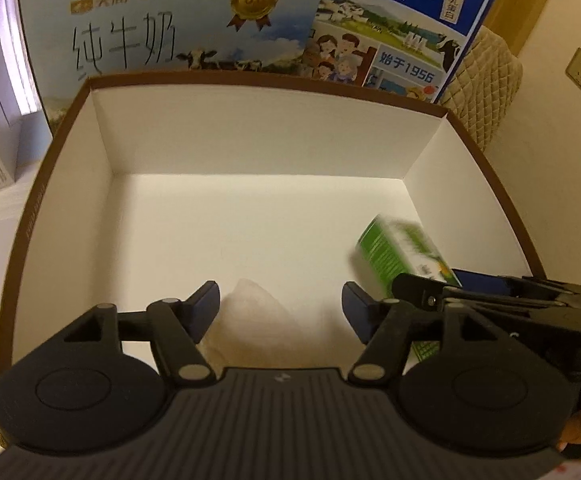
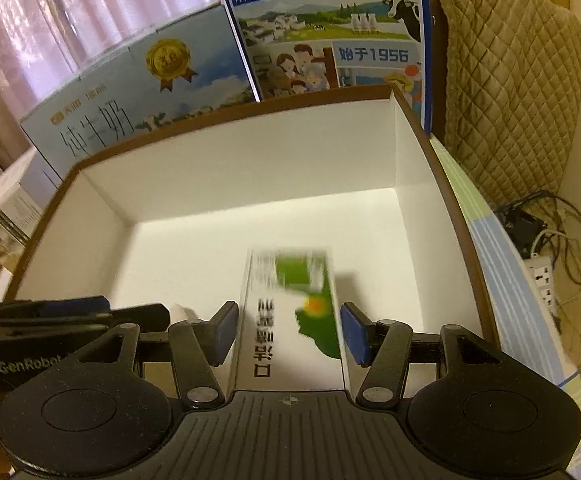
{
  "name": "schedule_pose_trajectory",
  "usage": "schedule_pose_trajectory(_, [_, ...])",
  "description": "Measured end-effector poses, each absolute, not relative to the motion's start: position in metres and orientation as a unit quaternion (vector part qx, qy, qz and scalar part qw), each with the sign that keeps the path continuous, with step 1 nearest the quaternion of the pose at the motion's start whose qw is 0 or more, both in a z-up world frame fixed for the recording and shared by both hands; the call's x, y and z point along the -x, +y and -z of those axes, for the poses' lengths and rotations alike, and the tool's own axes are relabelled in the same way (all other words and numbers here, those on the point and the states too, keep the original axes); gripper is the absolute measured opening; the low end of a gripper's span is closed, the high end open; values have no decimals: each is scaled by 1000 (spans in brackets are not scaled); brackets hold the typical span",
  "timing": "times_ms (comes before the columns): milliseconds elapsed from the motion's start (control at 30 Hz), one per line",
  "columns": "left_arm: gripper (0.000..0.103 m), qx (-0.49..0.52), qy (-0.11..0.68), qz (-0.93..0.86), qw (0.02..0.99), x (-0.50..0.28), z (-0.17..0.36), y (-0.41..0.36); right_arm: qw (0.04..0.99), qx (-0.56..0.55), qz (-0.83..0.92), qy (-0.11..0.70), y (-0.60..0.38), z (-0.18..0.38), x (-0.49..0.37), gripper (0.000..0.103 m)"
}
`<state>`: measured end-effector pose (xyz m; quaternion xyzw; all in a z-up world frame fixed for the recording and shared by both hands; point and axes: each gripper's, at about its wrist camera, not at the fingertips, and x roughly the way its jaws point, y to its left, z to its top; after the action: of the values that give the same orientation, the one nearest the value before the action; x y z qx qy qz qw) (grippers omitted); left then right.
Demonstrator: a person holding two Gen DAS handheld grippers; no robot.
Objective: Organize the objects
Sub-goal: 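Carry both items into the brown box and open both tools to release them, then withdraw both tools from the brown box back toward the table items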
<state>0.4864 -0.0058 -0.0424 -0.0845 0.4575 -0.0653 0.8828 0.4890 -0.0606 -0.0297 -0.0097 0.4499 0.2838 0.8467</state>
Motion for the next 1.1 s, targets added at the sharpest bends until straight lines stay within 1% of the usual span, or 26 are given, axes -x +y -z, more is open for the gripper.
schedule_pose_trajectory(133, [70,73,453,61,886,-484,37,-4,854,3,-289,433,-61,21,-487,53])
schedule_pose_trajectory(200, [70,65,450,58,889,-481,32,-2,856,2,-292,428,-63,15,-484,53])
schedule_pose_trajectory(267, [73,62,445,55,892,-476,27,1,857,-1,-295,423,-66,8,-480,53])
schedule_pose_trajectory(700, [75,77,425,36,901,-414,-13,20,868,-25,-317,382,-111,-34,-426,56])
schedule_pose_trajectory(1100, [75,86,417,15,905,-339,-36,26,868,-31,-310,386,-154,-45,-370,60])
